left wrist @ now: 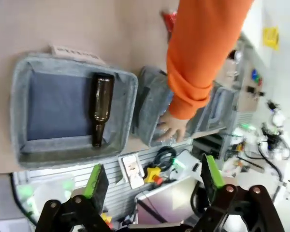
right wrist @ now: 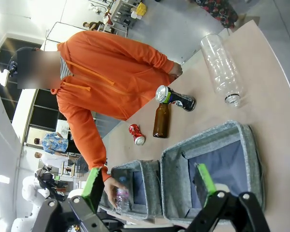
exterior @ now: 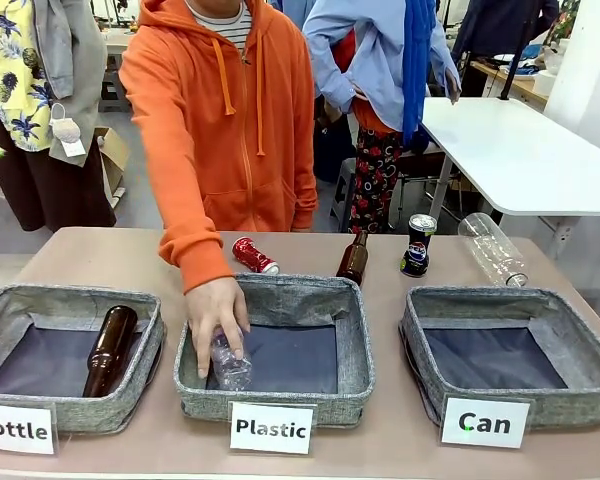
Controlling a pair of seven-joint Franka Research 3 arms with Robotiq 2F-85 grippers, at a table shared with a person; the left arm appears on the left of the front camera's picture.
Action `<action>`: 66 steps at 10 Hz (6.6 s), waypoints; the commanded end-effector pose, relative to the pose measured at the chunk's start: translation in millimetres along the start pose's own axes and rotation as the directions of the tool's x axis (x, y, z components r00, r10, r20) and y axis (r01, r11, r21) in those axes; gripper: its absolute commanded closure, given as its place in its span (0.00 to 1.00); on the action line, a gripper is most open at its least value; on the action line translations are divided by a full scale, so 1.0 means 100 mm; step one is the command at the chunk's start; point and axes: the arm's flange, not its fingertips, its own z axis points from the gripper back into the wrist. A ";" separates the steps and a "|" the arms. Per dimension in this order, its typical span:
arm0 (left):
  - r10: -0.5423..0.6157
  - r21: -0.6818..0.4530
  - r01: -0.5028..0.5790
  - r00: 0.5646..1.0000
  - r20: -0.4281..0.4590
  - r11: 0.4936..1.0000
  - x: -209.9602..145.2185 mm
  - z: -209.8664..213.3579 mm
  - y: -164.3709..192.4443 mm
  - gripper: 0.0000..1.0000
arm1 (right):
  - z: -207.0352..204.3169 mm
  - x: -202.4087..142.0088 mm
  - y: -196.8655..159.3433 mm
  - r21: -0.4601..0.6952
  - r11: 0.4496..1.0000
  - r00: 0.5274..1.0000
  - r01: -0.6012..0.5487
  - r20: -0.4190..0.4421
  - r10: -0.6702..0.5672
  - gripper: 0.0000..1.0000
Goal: Sort the can waste into the basket.
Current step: Pick up the can waste from the table and place it in the right Fabric basket.
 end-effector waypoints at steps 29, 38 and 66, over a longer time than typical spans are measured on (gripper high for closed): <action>-0.509 0.603 0.482 0.849 -0.142 0.636 0.29 -3.00 -2.24 0.00 | -0.02 0.02 -0.01 0.024 0.999 1.000 -0.024 0.017 0.024 0.00; -0.588 0.449 0.655 0.751 -0.300 0.608 1.13 -3.69 -2.48 0.00 | -0.02 0.02 -0.01 0.024 0.999 1.000 -0.024 0.017 0.024 0.00; -0.598 -0.440 0.537 0.802 0.001 0.719 0.11 0.31 1.45 0.00 | -0.02 0.02 -0.01 0.024 0.999 1.000 -0.024 0.017 0.024 0.00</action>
